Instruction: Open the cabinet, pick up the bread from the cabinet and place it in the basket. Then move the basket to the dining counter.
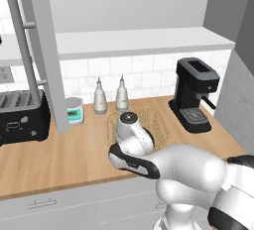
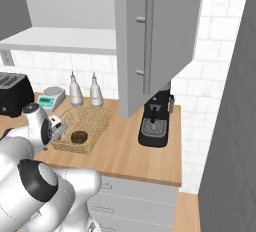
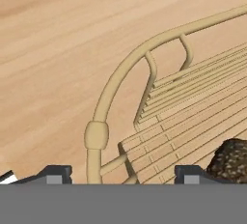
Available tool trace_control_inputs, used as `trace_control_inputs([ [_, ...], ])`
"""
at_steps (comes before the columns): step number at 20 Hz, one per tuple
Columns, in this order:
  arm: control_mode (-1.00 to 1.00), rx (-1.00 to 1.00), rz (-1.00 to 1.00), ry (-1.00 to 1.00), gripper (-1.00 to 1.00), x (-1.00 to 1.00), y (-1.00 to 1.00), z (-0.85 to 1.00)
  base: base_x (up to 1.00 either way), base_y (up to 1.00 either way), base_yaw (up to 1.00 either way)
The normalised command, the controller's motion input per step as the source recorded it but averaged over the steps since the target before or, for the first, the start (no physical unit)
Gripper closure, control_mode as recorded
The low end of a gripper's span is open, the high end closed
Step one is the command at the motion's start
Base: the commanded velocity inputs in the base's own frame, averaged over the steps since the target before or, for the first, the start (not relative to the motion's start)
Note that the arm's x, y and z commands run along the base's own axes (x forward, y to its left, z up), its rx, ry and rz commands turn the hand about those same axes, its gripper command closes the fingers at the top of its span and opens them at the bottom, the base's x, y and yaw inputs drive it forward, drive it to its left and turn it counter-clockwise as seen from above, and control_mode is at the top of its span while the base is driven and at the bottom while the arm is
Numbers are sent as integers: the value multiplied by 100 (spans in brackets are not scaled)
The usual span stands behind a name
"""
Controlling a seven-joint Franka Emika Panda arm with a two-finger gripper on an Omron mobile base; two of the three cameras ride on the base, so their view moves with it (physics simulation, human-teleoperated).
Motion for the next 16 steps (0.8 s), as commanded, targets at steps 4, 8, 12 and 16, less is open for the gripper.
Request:
trace_control_inputs([
  [4, -100, 0, 8, 0, 100, 0, -1, -26, 0, 0, 0],
  [8, -100, 0, 5, 0, 100, -4, -3, -8, 0, 0, 0],
  [12, -100, 0, 3, -1, 100, -24, -15, 13, 0, 0, 0],
  [16, -100, -3, 3, -3, 100, -39, -4, 63, 0, 0, 0],
])
